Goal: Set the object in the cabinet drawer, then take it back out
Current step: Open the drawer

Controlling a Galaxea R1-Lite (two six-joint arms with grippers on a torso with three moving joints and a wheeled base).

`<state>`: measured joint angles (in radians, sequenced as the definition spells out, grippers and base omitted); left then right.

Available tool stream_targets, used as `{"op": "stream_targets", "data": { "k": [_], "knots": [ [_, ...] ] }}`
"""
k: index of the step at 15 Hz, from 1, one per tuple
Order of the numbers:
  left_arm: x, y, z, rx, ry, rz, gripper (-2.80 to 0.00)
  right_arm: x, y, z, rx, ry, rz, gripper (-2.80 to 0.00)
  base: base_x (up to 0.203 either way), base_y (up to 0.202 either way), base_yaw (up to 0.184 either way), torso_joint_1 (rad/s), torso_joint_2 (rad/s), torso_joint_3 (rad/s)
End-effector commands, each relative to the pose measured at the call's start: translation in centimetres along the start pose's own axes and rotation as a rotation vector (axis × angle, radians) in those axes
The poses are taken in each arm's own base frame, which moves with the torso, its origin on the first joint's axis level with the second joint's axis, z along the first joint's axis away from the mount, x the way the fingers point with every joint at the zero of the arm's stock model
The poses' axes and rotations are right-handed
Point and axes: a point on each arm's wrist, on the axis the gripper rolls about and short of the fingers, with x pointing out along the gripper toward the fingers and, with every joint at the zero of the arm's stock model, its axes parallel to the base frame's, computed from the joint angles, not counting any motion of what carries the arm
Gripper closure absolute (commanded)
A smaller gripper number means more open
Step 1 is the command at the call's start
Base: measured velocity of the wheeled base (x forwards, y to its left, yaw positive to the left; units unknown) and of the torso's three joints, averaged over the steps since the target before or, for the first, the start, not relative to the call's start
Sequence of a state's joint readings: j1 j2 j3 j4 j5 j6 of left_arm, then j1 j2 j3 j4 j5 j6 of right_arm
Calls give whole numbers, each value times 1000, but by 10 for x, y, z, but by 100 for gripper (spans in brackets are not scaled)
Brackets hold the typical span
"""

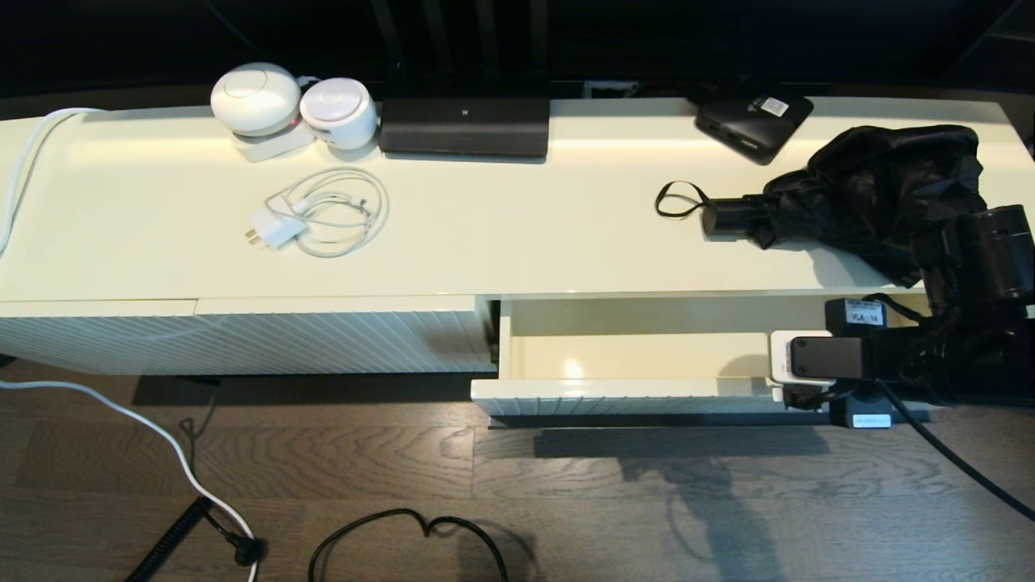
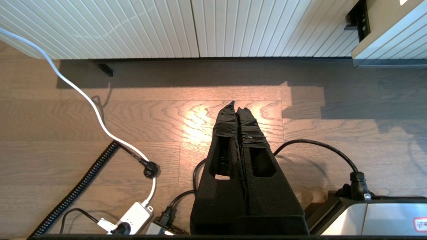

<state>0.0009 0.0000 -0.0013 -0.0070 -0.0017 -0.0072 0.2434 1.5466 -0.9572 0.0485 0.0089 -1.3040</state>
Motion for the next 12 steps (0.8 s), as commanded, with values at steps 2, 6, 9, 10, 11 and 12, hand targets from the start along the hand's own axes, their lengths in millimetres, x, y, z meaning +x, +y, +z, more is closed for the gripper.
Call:
{"op": "stream_targets", "data": {
  "k": [2,6,9,10,11,12],
  "knots": [
    [0,0,0,0,-1,1,0,-5,11,-2,-8,10,32,0,0,0,0,0,0,0],
    [0,0,0,0,0,0,0,-9,21,-1,-17,2,54,0,0,0,0,0,0,0],
    [0,0,0,0,0,1,0,-10,36,-3,-20,3,94,0,0,0,0,0,0,0],
    [0,0,0,0,0,1,0,-10,44,-4,-22,6,120,0,0,0,0,0,0,0],
    [0,0,0,0,-1,1,0,-12,50,-5,-23,8,130,0,0,0,0,0,0,0],
    [0,0,0,0,0,0,0,-13,55,-7,-22,11,144,0,0,0,0,0,0,0]
  ]
}}
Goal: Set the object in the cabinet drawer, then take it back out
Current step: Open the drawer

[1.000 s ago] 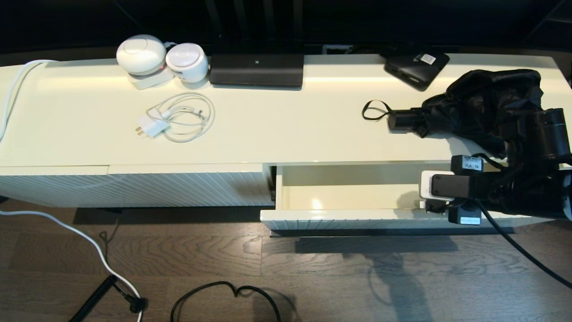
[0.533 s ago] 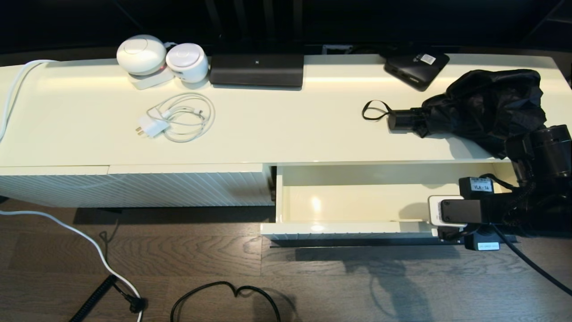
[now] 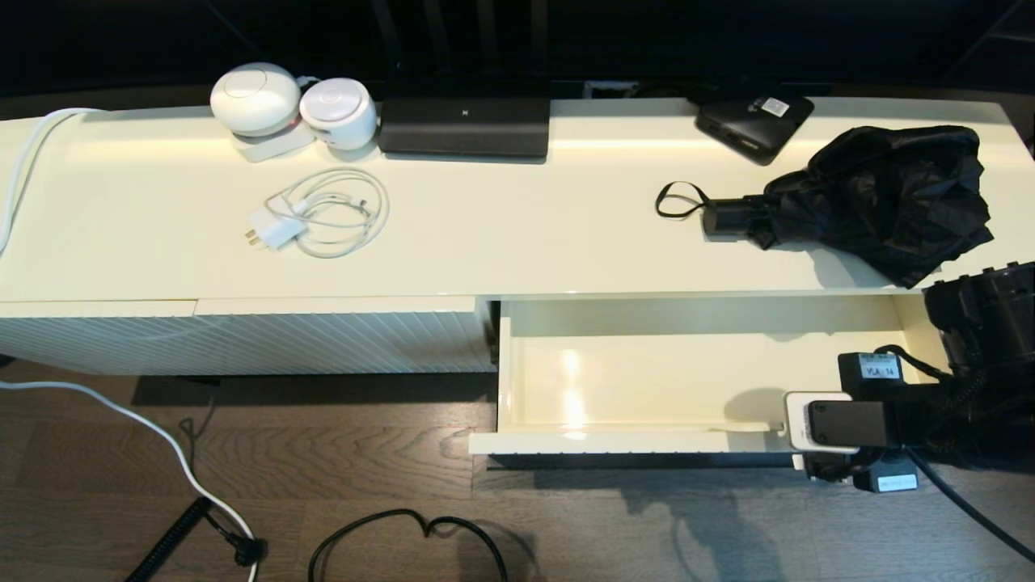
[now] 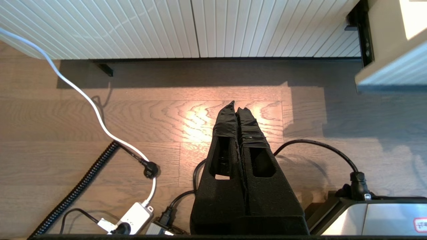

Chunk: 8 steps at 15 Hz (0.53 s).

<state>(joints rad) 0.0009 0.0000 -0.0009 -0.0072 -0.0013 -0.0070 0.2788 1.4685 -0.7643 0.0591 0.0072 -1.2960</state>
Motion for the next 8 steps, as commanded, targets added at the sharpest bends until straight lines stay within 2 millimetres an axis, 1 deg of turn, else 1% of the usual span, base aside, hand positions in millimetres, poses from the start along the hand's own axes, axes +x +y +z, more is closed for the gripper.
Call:
{"op": "stream_targets", "data": {
  "k": [1,2,4,8],
  "knots": [
    [0,0,0,-1,-1,0,0,-2,12,-3,-6,7,29,0,0,0,0,0,0,0],
    [0,0,0,-1,-1,0,0,-2,12,-3,-7,7,30,0,0,0,0,0,0,0],
    [0,0,0,-1,-1,0,0,-3,29,-8,-7,19,74,0,0,0,0,0,0,0],
    [0,0,0,-1,0,0,0,-5,45,-12,-9,26,111,0,0,0,0,0,0,0]
  ]
}}
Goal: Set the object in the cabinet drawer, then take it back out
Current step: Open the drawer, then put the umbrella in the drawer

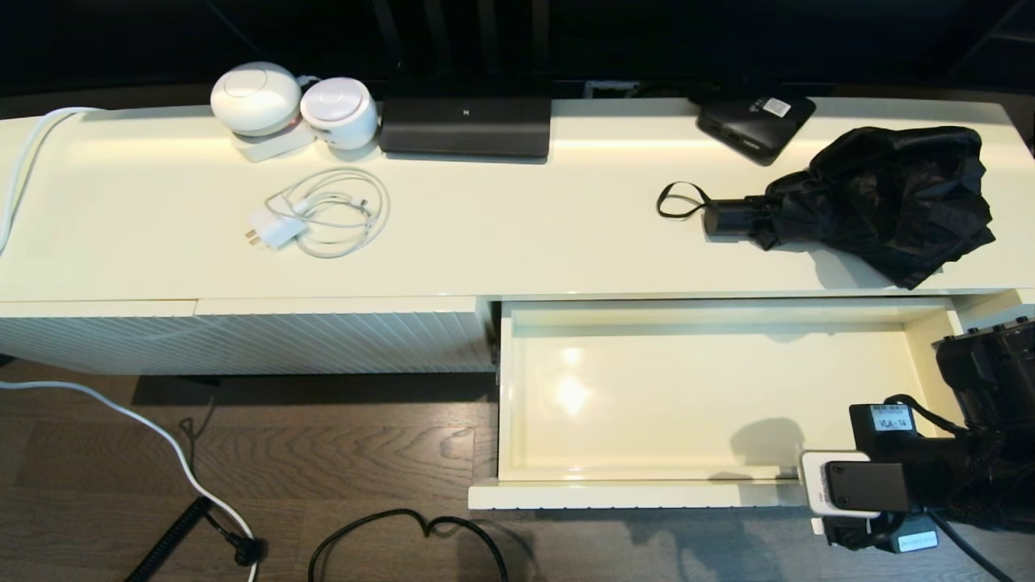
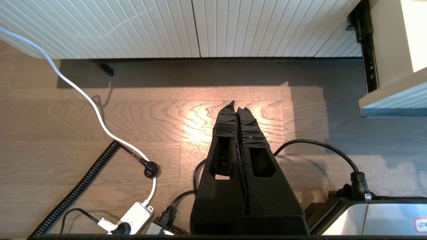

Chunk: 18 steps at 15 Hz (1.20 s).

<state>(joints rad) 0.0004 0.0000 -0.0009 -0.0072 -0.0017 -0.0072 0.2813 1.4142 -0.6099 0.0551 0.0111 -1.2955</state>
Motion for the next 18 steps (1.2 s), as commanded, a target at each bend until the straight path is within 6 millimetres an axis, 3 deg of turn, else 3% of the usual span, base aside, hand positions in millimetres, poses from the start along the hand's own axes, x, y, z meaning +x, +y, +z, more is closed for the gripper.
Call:
{"op": "stream_targets", "data": {
  "k": [1,4,10,14,18],
  "knots": [
    [0,0,0,0,-1,0,0,-2,6,-1,-8,5,14,0,0,0,0,0,0,0],
    [0,0,0,0,-1,1,0,-7,-1,0,-3,-4,-24,0,0,0,0,0,0,0],
    [0,0,0,0,-1,1,0,-69,-41,11,119,-56,-192,0,0,0,0,0,0,0],
    [0,0,0,0,-1,1,0,-121,-70,20,457,-168,-319,0,0,0,0,0,0,0],
    [0,0,0,0,-1,1,0,-147,-81,24,811,-250,-321,0,0,0,0,0,0,0]
  ]
}}
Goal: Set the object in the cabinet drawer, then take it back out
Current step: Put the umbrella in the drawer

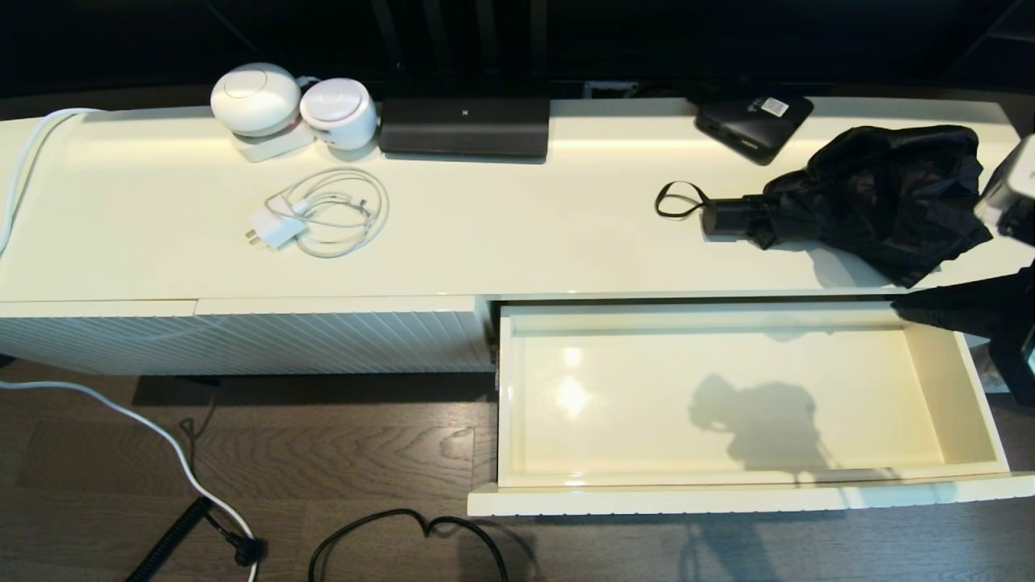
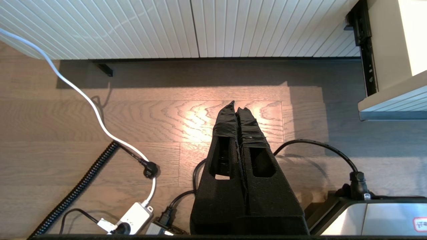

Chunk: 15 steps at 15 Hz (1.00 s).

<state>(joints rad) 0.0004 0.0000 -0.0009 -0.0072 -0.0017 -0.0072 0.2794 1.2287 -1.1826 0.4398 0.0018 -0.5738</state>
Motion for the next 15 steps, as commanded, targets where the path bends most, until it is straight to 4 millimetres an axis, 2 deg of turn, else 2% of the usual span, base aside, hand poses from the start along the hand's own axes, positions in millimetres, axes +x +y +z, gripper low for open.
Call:
{"op": "stream_targets", "data": {
  "k": [1,3,6,8,9,12,15],
  "knots": [
    [0,0,0,0,-1,0,0,-11,-3,7,215,4,-6,0,0,0,0,0,0,0],
    [0,0,0,0,0,1,0,-16,-7,20,466,24,-20,0,0,0,0,0,0,0],
    [0,0,0,0,-1,1,0,-16,-22,60,958,-47,-33,0,0,0,0,0,0,0],
    [0,0,0,0,-1,1,0,-8,-25,76,1153,-69,-82,0,0,0,0,0,0,0],
    [0,0,0,0,-1,1,0,0,-25,81,1212,-66,-167,0,0,0,0,0,0,0],
    [0,0,0,0,-1,1,0,32,-17,80,1393,9,-441,0,0,0,0,0,0,0],
    [0,0,0,0,-1,1,0,49,-9,69,1494,101,-597,0,0,0,0,0,0,0]
  ]
}}
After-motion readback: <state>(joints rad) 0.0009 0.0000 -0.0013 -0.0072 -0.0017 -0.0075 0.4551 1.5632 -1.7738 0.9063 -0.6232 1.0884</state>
